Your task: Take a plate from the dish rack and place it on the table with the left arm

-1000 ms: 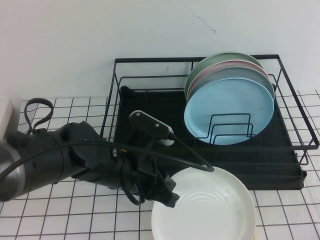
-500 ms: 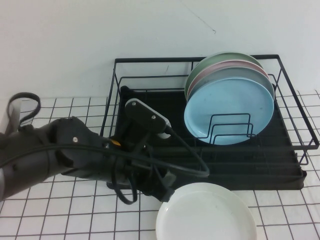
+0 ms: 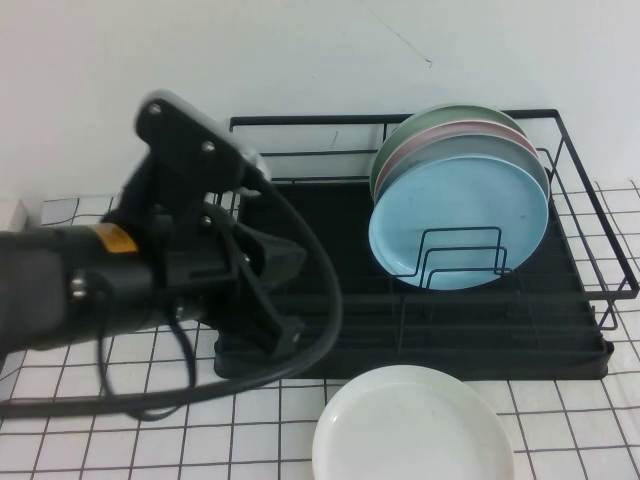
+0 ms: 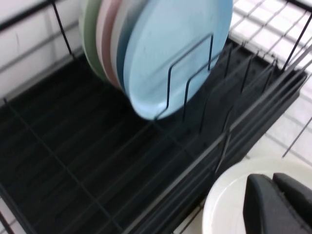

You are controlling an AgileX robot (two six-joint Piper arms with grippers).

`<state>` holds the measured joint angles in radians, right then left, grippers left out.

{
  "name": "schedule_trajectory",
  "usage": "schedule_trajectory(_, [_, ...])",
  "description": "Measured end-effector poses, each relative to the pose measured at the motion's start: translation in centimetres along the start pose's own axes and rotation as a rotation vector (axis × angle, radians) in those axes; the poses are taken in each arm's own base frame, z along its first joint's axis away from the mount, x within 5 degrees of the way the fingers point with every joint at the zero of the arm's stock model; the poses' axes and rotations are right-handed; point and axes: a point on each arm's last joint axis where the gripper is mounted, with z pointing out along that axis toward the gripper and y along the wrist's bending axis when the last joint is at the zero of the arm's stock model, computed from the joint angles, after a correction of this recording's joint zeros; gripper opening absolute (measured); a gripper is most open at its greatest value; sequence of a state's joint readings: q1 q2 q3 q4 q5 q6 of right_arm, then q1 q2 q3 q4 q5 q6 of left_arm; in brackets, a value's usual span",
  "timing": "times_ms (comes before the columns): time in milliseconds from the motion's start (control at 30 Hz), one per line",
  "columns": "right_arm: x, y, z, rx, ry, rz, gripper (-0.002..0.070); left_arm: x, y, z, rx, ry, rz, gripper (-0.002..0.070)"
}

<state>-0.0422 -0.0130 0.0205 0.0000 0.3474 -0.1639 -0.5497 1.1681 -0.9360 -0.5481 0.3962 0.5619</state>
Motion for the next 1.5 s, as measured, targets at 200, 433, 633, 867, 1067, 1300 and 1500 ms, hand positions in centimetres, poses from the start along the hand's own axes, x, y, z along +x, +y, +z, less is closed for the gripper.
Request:
schedule_trajectory(200, [0.0,0.0,0.0,0.000,0.000,0.000,-0.0003,-0.6,-0.4,-1.4,0.012,-0.053,-0.026,0.0000])
schedule_trajectory(433, [0.0,0.0,0.0,0.000,0.000,0.000,-0.0003,-0.4,-0.4,-1.5,0.005,-0.043,0.000,-0.0001])
schedule_trajectory(633, [0.0,0.0,0.0,0.000,0.000,0.000,-0.0003,0.0,-1.1,-6.3,-0.067,-0.153,0.157,-0.0001])
schedule_trajectory(867, [0.0,0.0,0.0,0.000,0.000,0.000,-0.0003,5.5,-0.9,-12.4,-0.256,-0.353,0.206,-0.0002])
schedule_trajectory(1067, [0.0,0.0,0.0,0.000,0.000,0.000,-0.0003,13.8,-1.0,-14.0,-0.440,-0.403,0.159,-0.0003])
schedule_trajectory(1300, [0.0,0.0,0.0,0.000,0.000,0.000,-0.0003,21.4,-0.5,-11.3,-0.555,-0.362,0.050,-0.0003])
schedule_trajectory(1500, [0.0,0.0,0.0,0.000,0.000,0.000,-0.0003,23.6,-0.1,-9.9,-0.550,-0.311,-0.055,-0.0003])
